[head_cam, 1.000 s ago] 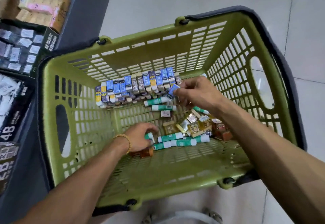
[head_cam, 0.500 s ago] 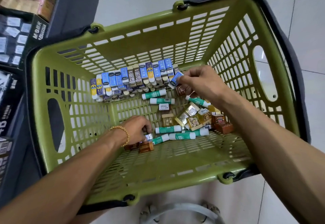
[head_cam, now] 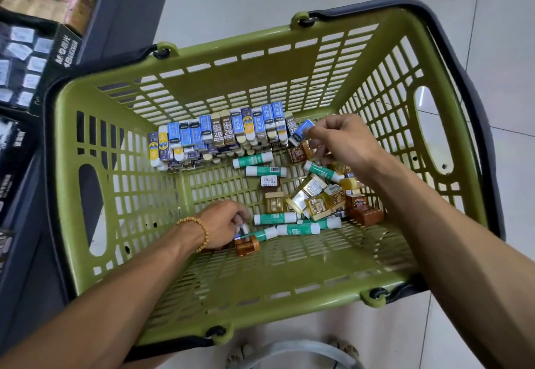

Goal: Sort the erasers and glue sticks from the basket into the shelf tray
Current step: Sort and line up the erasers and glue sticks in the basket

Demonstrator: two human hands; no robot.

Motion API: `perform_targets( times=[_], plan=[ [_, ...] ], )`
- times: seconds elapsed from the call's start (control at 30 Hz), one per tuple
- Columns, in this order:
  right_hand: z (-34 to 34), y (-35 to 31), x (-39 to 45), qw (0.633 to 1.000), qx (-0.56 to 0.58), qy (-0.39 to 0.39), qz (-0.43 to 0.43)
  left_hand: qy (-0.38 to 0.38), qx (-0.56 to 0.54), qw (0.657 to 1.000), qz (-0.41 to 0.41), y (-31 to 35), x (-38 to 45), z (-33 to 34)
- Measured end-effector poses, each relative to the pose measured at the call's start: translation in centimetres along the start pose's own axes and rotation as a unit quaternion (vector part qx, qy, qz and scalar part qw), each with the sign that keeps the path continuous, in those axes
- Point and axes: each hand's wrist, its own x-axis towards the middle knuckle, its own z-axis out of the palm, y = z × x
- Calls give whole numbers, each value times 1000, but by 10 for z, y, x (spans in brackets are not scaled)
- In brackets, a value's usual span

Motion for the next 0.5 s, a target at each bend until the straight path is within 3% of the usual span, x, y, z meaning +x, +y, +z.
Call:
perform_targets(
  times=[0.27, 0.5],
  plan=[
    [-11, 0, 11, 997, 44, 63, -2, 69, -41, 990, 119, 62, 10, 5],
    [-21, 2, 13, 993, 81, 90, 1, 103, 51, 959, 257, 114, 63, 19]
  ],
)
